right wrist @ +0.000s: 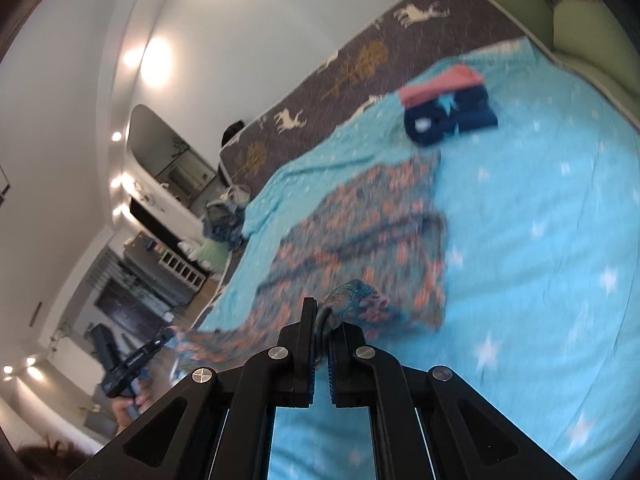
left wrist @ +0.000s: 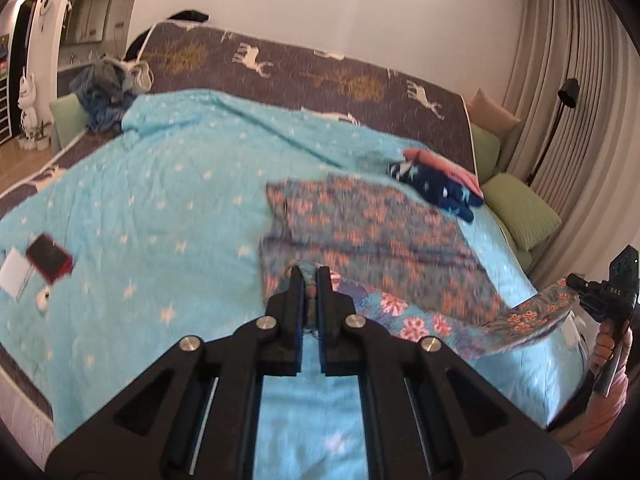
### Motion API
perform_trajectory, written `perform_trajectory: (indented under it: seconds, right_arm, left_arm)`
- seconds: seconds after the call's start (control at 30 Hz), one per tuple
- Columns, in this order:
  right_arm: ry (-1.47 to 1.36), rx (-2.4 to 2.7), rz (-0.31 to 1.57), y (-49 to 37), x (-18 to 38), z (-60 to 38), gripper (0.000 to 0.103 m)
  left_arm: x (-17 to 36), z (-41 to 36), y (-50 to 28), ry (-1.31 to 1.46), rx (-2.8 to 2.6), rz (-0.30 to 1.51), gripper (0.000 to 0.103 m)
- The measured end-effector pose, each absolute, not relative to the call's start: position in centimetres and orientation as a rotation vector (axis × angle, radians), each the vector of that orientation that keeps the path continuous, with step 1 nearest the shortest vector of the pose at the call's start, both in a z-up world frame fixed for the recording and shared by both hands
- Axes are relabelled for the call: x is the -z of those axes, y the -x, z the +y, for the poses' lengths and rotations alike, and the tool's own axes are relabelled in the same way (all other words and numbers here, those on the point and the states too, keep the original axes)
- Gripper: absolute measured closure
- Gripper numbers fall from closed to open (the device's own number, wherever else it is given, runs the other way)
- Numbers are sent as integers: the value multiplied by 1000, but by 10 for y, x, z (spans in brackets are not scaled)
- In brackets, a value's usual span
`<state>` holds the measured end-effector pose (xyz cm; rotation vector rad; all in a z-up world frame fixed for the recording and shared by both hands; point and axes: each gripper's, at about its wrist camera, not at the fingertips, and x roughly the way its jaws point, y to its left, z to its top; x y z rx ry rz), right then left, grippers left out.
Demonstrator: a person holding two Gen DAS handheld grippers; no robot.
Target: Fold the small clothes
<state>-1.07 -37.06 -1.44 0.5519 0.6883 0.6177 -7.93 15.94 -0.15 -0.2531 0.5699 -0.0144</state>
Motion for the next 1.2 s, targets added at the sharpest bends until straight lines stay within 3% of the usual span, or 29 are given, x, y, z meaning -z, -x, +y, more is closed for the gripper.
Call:
perform_trajectory:
  seconds: [0.47, 0.67, 0.87, 1.07, 1.2]
  right_arm:
    - [-479, -566, 583, -126, -55, -342, 99]
    - [-493, -537, 558, -206, -72, -329, 99]
    - [-481, -460, 644, -309, -35, -307, 99]
    - [-410, -337, 769, -385, 36, -282, 96]
    - [-315, -267, 857, -400, 77, -267, 82]
  left_arm:
    - [-55, 167, -71, 207, -67, 458, 97]
    - [-50, 180, -156, 230, -118, 484, 97]
    - [-10, 191, -248, 211, -160, 585, 97]
    - [67, 187, -320, 181, -165, 769, 96]
    - [102, 188, -328, 152, -175, 850, 95]
